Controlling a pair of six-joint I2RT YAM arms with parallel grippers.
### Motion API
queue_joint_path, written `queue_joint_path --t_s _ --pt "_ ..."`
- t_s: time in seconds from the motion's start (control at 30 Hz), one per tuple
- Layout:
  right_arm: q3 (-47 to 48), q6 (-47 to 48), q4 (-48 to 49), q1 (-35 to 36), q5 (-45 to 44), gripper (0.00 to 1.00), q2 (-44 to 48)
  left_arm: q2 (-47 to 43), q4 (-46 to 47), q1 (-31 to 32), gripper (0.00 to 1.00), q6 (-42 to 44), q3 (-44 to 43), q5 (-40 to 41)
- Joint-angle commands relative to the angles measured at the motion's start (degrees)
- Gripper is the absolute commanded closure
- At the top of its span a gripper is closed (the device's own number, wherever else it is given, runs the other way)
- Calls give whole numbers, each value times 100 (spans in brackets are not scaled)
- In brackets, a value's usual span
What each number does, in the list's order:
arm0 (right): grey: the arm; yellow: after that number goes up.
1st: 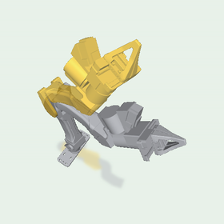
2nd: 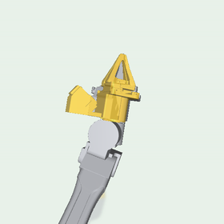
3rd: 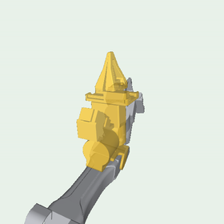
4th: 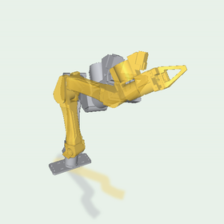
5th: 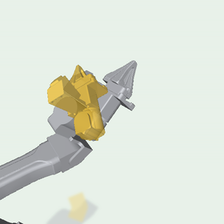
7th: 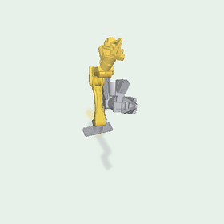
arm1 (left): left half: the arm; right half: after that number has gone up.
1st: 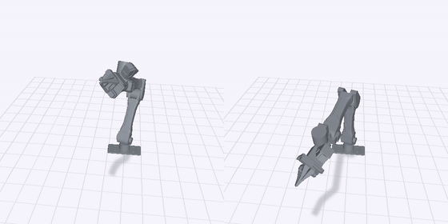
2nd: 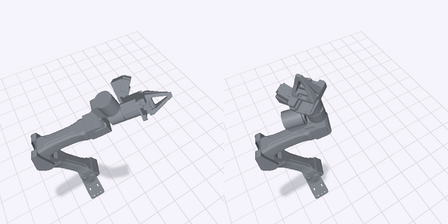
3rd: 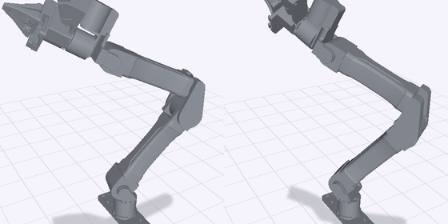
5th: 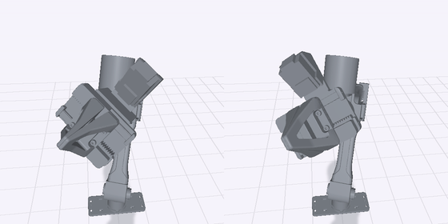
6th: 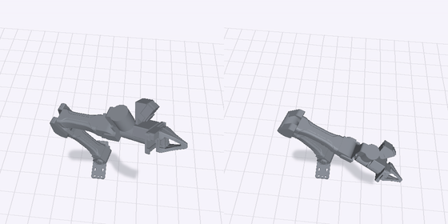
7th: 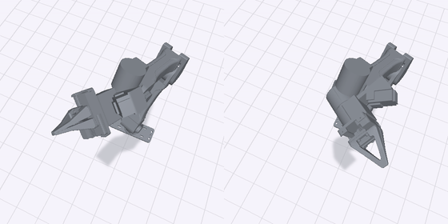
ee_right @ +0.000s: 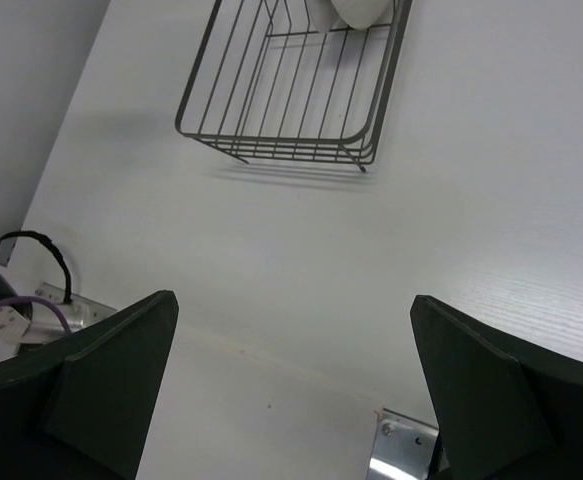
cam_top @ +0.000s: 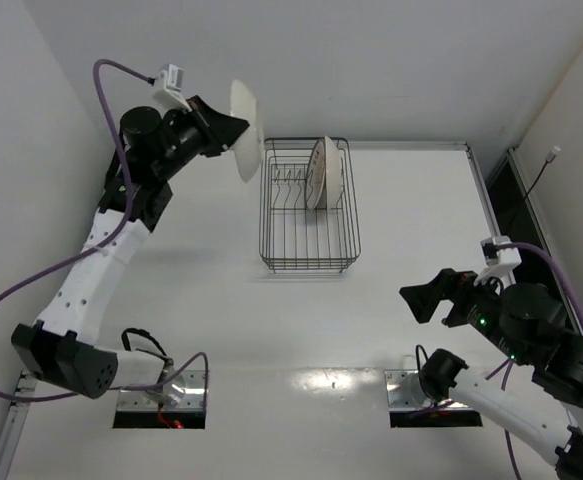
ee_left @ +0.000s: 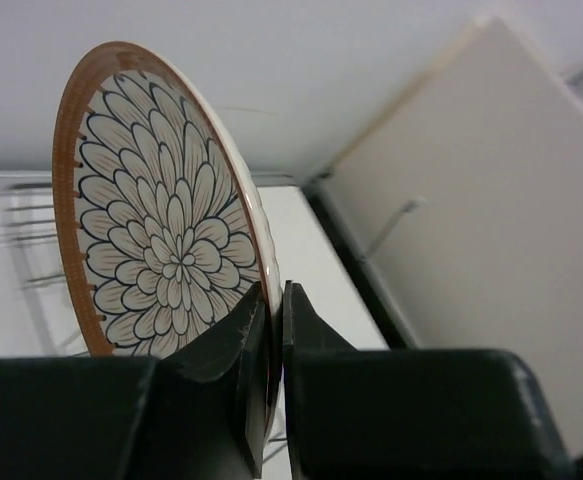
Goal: Load the plates into the dish rack
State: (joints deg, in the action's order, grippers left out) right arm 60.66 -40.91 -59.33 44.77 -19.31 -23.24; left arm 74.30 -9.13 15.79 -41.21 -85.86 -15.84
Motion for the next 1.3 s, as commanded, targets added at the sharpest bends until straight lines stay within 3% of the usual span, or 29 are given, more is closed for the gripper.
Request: queue_joint_path --t_s 0.0,0.27,0.5,0.93,1.27 --pt "-265 -84 62 31 -3 0 127 400 2387 3 100 -852 342 -1342" --pt "-573 -146 167 31 147 0 241 1419 4618 3 100 -1916 896 -2019" --pt "-468 -93 167 31 85 0 110 2281 5595 3 100 -2453 896 -1967" --pt "-626 -93 273 31 147 0 57 3370 5350 108 100 -2251 97 -1432" --pt "-564 -93 88 31 147 0 57 3776 5536 161 100 -2339 87 -1141"
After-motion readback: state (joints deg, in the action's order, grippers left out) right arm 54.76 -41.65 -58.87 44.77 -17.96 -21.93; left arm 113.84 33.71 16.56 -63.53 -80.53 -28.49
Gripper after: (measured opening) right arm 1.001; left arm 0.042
